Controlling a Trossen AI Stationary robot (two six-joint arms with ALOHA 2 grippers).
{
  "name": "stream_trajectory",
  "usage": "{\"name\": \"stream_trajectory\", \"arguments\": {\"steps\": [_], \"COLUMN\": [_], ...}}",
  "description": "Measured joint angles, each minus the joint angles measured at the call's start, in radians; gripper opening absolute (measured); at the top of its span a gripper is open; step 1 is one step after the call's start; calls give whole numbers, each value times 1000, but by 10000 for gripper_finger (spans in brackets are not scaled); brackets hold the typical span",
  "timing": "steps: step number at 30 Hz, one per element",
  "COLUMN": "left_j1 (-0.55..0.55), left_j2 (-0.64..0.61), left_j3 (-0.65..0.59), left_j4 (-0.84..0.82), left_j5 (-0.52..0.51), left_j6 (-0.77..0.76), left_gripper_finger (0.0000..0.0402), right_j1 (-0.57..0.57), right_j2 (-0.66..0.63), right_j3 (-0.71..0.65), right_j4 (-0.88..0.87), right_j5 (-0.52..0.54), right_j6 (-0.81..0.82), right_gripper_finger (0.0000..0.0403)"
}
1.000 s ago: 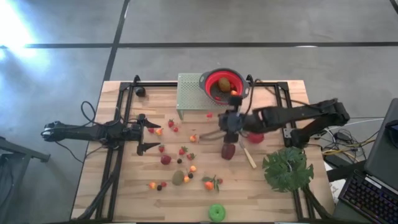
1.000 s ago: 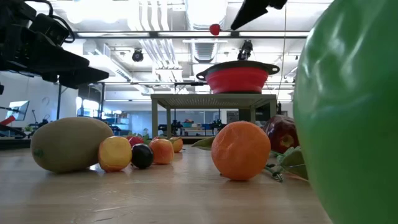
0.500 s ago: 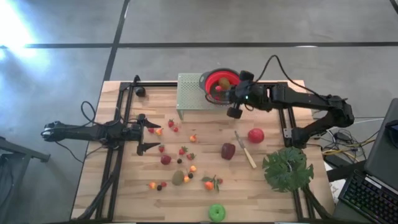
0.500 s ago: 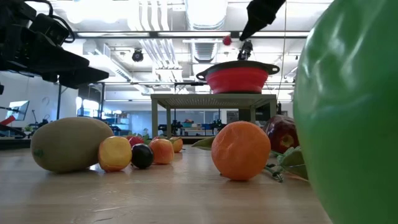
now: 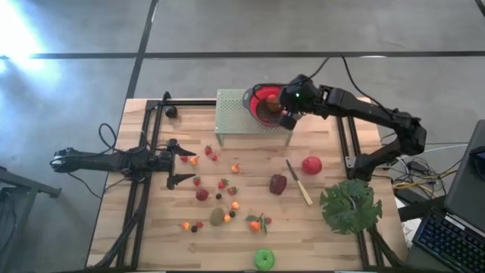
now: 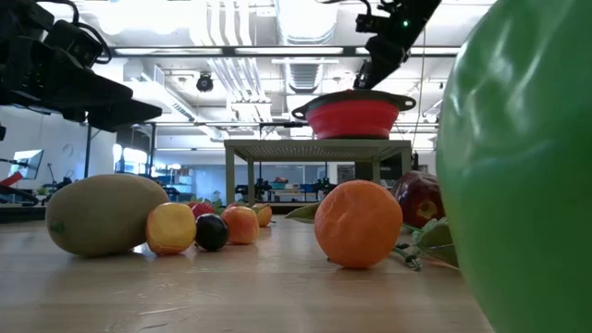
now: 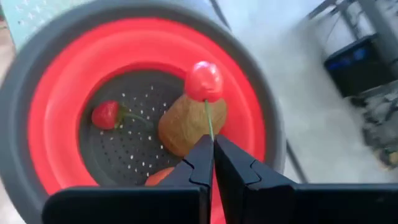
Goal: Pick & Place Fruit
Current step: Put the red cherry into the black strainer bowl on the shelf
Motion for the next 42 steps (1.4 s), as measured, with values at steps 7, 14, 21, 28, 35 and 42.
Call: {"name": "stream_trajectory", "arguments": {"steps": [7, 14, 21, 28, 35, 42], "left_j1": [0, 0, 0, 0, 0, 0], "left_j2": [0, 0, 0, 0, 0, 0], "left_j3": [0, 0, 0, 0, 0, 0], "left_j4": [0, 0, 0, 0, 0, 0], "left_j5": [0, 0, 0, 0, 0, 0], "left_j6": [0, 0, 0, 0, 0, 0], "left_gripper_finger": [388, 388, 388, 388, 388, 388], "right_j1": [-59, -66, -73, -78, -98, -105], "right_j2": [0, 0, 0, 0, 0, 1], "right_j3": [-8, -11, -11, -19, -40, -73], "right_j4": [-15, -15, -48, -59, -57, -59], "right_j5": [-76, -77, -77, -77, -76, -76], "right_j6": [15, 8, 8, 11, 15, 9], "right_gripper_finger": [8, 8, 8, 8, 8, 8]}}
